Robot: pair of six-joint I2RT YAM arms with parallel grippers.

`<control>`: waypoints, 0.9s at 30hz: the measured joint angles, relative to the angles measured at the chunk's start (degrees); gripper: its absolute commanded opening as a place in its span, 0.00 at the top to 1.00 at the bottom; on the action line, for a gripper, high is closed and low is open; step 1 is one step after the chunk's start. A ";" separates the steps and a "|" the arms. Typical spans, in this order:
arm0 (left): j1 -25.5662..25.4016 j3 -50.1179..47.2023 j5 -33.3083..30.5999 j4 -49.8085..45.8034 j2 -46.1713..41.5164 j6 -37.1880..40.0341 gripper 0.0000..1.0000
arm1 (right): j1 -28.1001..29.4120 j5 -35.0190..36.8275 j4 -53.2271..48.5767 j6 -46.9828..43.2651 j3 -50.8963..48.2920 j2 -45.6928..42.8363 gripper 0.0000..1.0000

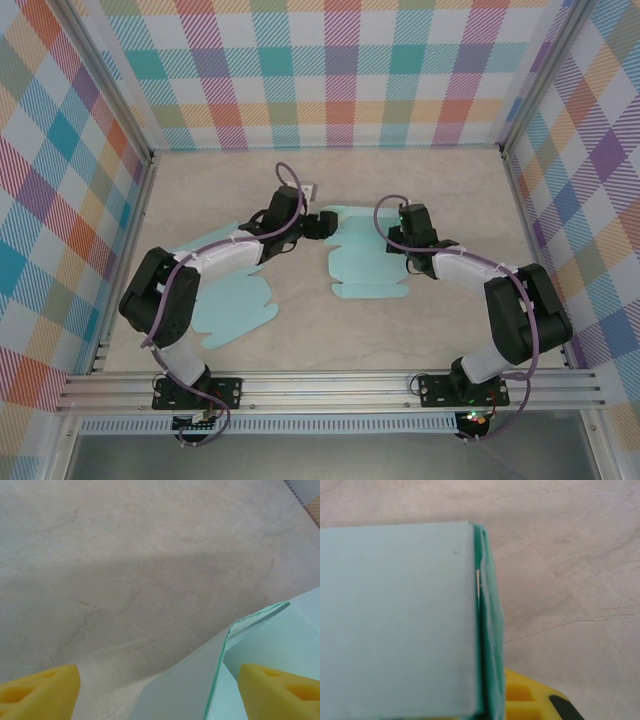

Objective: Fold the paper box

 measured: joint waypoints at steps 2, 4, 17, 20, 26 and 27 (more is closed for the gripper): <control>-0.52 1.16 0.04 0.20 1.27 0.28 0.18 | 0.04 -0.26 -0.02 0.00 0.00 0.00 1.00; -1.14 2.12 0.13 0.37 2.19 0.61 0.17 | 0.15 -0.50 -0.02 0.00 0.00 0.00 1.00; -3.65 5.88 -3.98 2.97 5.77 2.45 0.15 | -0.02 0.20 -1.75 2.01 0.00 0.00 1.00; -3.89 4.92 -6.71 3.30 5.40 0.81 0.15 | 0.09 0.17 -1.75 2.73 0.00 -0.02 1.00; -4.61 -2.89 -13.57 1.53 -1.86 -6.51 0.15 | 1.14 0.15 -1.81 2.82 0.00 -0.02 1.00; -4.63 -4.15 -14.34 1.31 -3.58 -7.74 0.16 | 1.18 0.15 -1.79 2.82 0.00 -0.02 1.00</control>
